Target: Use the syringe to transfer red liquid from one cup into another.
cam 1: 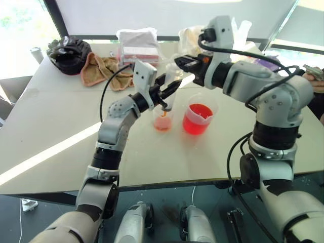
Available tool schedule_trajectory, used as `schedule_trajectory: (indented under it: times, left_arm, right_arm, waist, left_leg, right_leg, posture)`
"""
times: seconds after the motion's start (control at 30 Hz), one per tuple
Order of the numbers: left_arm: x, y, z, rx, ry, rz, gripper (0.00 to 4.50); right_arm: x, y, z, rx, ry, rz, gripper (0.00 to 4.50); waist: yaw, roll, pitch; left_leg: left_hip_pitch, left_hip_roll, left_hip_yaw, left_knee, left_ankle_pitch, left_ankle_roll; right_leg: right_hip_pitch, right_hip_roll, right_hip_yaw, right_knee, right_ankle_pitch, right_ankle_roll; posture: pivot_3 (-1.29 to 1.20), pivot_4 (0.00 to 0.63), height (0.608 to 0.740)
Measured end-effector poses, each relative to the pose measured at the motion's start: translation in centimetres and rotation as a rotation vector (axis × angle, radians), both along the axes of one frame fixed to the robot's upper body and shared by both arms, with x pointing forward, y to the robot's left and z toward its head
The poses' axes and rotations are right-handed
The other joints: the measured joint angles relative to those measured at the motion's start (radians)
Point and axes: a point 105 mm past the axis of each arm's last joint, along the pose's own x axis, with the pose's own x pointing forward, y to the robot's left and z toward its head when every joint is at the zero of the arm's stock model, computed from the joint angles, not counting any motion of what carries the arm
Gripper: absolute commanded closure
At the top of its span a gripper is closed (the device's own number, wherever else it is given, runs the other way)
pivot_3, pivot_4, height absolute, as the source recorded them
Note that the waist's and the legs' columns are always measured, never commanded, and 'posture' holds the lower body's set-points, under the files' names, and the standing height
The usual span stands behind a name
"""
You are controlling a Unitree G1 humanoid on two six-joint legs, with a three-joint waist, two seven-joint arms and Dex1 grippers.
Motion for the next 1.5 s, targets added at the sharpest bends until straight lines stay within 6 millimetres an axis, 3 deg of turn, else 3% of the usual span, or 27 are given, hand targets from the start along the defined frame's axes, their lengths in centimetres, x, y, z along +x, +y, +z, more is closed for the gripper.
schedule_trajectory:
  times: [0.17,0.3,0.47,0.73,0.87,1.03,1.2,1.33,1.5]
  left_arm:
    - [-0.2,0.1,0.0,0.0,0.0,0.004,3.05]
    - [0.0,0.7,0.2,-0.015,0.002,0.038,3.05]
    - [0.2,0.8,0.1,-0.015,0.018,0.051,3.05]
    - [-0.2,0.7,0.8,-0.019,-0.01,0.054,3.05]
    - [-0.9,0.6,2.3,-0.051,-0.055,0.04,3.05]
    - [-1.1,0.8,2.8,-0.067,-0.057,0.041,3.05]
    - [-1.1,1.0,3.0,-0.091,-0.014,0.034,3.05]
    - [-0.5,2.1,4.3,-0.141,0.054,0.042,3.05]
    - [0.5,4.7,7.5,-0.237,0.208,0.091,3.05]
  right_arm:
    - [-0.1,0.1,0.0,-0.001,-0.002,0.013,4.44]
    - [-0.6,0.8,-0.1,-0.002,0.006,0.083,2.96]
    - [-1.2,1.6,-0.2,-0.013,0.011,0.158,0.39]
    - [-1.7,0.2,0.4,-0.059,-0.009,0.19,0.39]
    - [-1.2,-2.0,-0.2,-0.086,0.033,0.165,0.39]
    - [-1.0,-5.5,0.9,-0.088,0.021,0.089,0.39]
    - [-1.5,-7.5,2.2,-0.041,-0.013,0.062,0.39]
    - [-1.5,-9.1,2.8,0.027,-0.019,0.013,0.39]
    - [-1.4,-9.1,0.1,0.032,0.051,0.001,0.39]
  waist:
    - [-0.001,0.0,0.0]
    - [-0.003,0.0,0.0]
    - [-0.001,0.0,0.0]
    - [0.002,0.0,0.0]
    - [0.004,0.0,0.0]
    - [0.005,0.0,0.0]
    - [0.007,0.0,0.0]
    - [0.007,0.0,0.0]
    - [0.005,0.0,0.0]
  left_leg:
    - [0.0,0.0,0.0,0.0,0.0,0.0]
    - [0.0,0.0,0.0,0.0,0.0,0.0]
    - [0.0,0.0,0.0,0.0,0.001,0.001]
    - [0.0,0.0,0.0,0.0,0.0,0.0]
    - [0.0,0.0,0.0,0.0,0.0,0.0]
    - [0.0,0.0,0.0,0.0,0.0,0.0]
    - [0.0,0.0,0.0,0.0,0.0,0.0]
    - [0.0,0.0,-0.001,0.0,0.0,0.0]
    - [0.001,0.001,-0.001,0.001,0.002,0.002]
  right_leg:
    - [0.0,0.0,0.0,0.0,0.0,0.0]
    - [0.0,0.0,0.0,0.0,0.0,0.0]
    - [0.0,0.0,0.0,0.001,0.0,0.0]
    - [0.0,0.0,0.0,0.0,0.0,0.0]
    - [0.0,-0.001,0.0,0.0,0.0,0.0]
    - [0.0,-0.001,0.0,0.0,0.0,0.0]
    - [0.0,-0.001,0.0,0.0,0.0,0.0]
    - [0.0,-0.001,0.0,0.0,0.0,0.0]
    - [0.001,0.0,0.0,0.001,0.0,0.0]
  posture:
    - [0.0,0.15,0.74]
    - [0.0,0.15,0.74]
    - [0.0,0.15,0.74]
    - [0.0,0.15,0.74]
    - [0.0,0.15,0.74]
    - [0.0,0.15,0.74]
    - [0.0,0.15,0.74]
    - [0.0,0.15,0.74]
    - [0.0,0.15,0.74]
